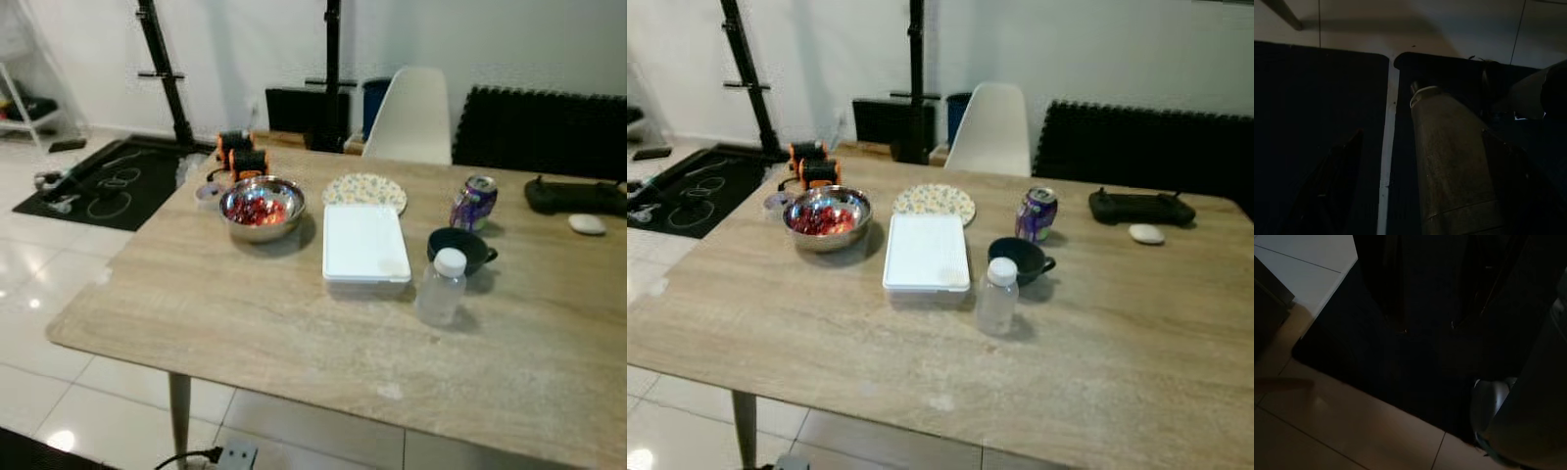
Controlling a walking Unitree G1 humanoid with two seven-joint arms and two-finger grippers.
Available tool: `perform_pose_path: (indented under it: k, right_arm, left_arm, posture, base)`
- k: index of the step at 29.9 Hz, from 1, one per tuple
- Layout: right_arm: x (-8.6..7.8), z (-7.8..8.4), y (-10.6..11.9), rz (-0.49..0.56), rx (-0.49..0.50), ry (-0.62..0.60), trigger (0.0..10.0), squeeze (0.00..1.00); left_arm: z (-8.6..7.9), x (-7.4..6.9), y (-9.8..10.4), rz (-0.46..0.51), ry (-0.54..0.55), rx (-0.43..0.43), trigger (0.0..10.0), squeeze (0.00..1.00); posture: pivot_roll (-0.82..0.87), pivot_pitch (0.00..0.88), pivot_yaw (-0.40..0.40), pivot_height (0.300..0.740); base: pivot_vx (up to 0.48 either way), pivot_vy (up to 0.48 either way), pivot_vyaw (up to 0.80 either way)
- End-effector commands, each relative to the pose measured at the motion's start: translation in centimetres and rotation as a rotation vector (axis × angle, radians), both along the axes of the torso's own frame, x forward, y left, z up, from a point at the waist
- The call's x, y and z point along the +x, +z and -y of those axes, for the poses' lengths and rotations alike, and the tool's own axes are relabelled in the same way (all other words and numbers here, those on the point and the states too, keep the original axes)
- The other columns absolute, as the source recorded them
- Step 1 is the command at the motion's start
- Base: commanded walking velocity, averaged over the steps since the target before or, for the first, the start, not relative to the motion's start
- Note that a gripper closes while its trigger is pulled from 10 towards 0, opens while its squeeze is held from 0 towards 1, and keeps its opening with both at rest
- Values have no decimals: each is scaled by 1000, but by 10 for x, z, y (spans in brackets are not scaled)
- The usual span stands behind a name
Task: Restocking fridge
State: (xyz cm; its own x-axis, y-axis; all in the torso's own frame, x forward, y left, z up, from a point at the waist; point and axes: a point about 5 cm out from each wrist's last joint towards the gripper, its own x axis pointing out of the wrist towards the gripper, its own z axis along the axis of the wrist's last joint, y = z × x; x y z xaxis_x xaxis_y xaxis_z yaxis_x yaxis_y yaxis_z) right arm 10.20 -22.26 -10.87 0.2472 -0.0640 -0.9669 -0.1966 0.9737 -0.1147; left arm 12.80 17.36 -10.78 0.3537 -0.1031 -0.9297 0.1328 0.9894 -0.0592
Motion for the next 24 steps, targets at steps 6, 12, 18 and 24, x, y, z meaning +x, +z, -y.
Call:
perform_pose_path:
  k: [6, 12, 18, 24]
  right_arm:
    - [-1, -2, -1, -12, 11, 2, 10000, 0]
    - [0, -1, 0, 7, 1, -19, 10000, 0]
    - [0, 0, 0, -1, -12, 2, 10000, 0]
    - [0, -1, 0, -1, -7, -1, 10000, 0]
  left_arm:
    - [2, -13, -4, -56, 10, -10, 10000, 0]
    - [2, -11, -4, -49, 0, -13, 10000, 0]
    - [5, -11, -4, -53, -61, -6, 10000, 0]
    - [9, -9, -4, -44, -10, -14, 10000, 0]
  posture:
    - [-90, 0, -16, 740]
    - [-90, 0, -14, 740]
    - [-90, 0, -15, 740]
    - [-89, 0, -15, 740]
  base:
    - [0, 0, 0]
    - [0, 0, 0]
    - [0, -378, 0]
    - [0, -76, 0]
